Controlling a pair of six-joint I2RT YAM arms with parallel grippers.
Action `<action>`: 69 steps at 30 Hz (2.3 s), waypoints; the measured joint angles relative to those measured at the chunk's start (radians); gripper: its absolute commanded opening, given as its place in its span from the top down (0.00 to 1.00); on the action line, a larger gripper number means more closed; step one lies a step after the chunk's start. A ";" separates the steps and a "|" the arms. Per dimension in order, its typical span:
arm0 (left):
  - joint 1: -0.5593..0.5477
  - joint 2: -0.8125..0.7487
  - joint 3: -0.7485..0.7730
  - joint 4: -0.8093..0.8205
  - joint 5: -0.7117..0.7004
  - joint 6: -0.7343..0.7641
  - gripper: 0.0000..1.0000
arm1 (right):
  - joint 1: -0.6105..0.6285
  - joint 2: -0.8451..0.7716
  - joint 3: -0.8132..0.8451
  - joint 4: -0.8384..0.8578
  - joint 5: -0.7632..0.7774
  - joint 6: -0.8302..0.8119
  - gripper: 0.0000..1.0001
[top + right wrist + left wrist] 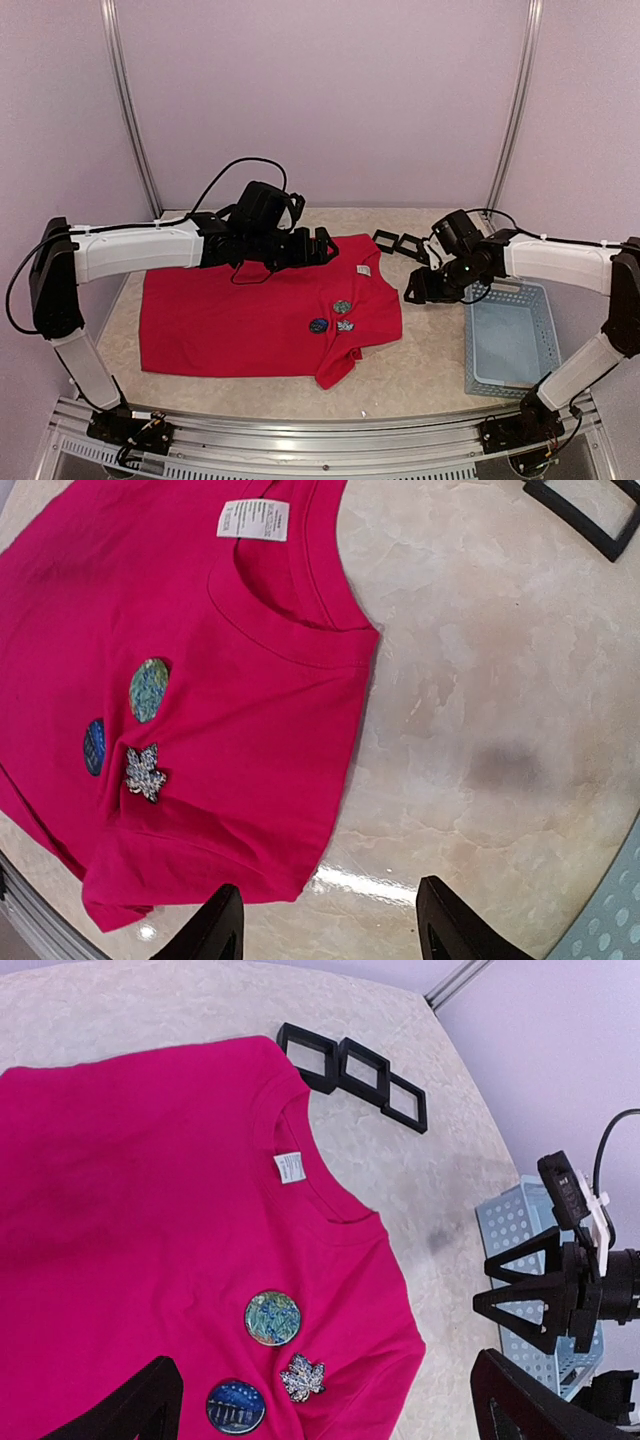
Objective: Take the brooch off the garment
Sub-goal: Smooth out the flattened clothing at the center of the board.
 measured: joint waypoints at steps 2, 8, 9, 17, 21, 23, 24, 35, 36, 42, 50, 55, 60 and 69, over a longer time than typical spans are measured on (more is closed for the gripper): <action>0.002 0.000 0.011 -0.007 -0.026 -0.002 0.01 | -0.001 0.019 0.013 -0.019 -0.003 -0.055 0.35; 0.006 0.010 0.073 -0.073 -0.083 -0.027 0.01 | -0.007 0.070 0.026 -0.059 -0.096 -0.177 0.36; 0.009 0.016 0.095 -0.088 -0.097 -0.035 0.01 | -0.007 0.089 0.030 -0.058 -0.111 -0.188 0.36; 0.055 0.034 0.139 -0.106 -0.122 -0.079 0.01 | -0.007 0.163 0.031 -0.014 -0.231 -0.200 0.40; 0.051 0.060 0.148 -0.112 -0.114 -0.087 0.01 | -0.007 0.176 0.031 0.011 -0.238 -0.180 0.41; 0.045 0.079 0.155 -0.112 -0.115 -0.092 0.01 | -0.007 0.187 0.031 0.010 -0.234 -0.177 0.41; 0.040 0.084 0.155 -0.113 -0.116 -0.095 0.01 | -0.005 0.195 0.031 0.007 -0.228 -0.177 0.41; -0.014 0.107 0.199 -0.140 -0.117 -0.068 0.01 | 0.017 0.218 0.027 -0.010 -0.214 -0.180 0.50; -0.016 0.108 0.199 -0.141 -0.117 -0.067 0.01 | 0.022 0.223 0.027 -0.010 -0.215 -0.180 0.51; -0.017 0.120 0.199 -0.142 -0.114 -0.056 0.01 | 0.042 0.229 0.026 -0.011 -0.208 -0.183 0.55; -0.024 0.121 0.199 -0.142 -0.115 -0.058 0.01 | 0.063 0.235 0.024 -0.013 -0.188 -0.186 0.57; -0.029 0.121 0.199 -0.142 -0.115 -0.057 0.01 | 0.070 0.242 0.024 -0.013 -0.158 -0.190 0.60; -0.030 0.121 0.199 -0.142 -0.114 -0.057 0.01 | 0.074 0.246 0.024 -0.014 -0.131 -0.189 0.62; -0.038 0.121 0.199 -0.145 -0.110 -0.057 0.01 | 0.075 0.263 0.024 -0.013 -0.116 -0.189 0.69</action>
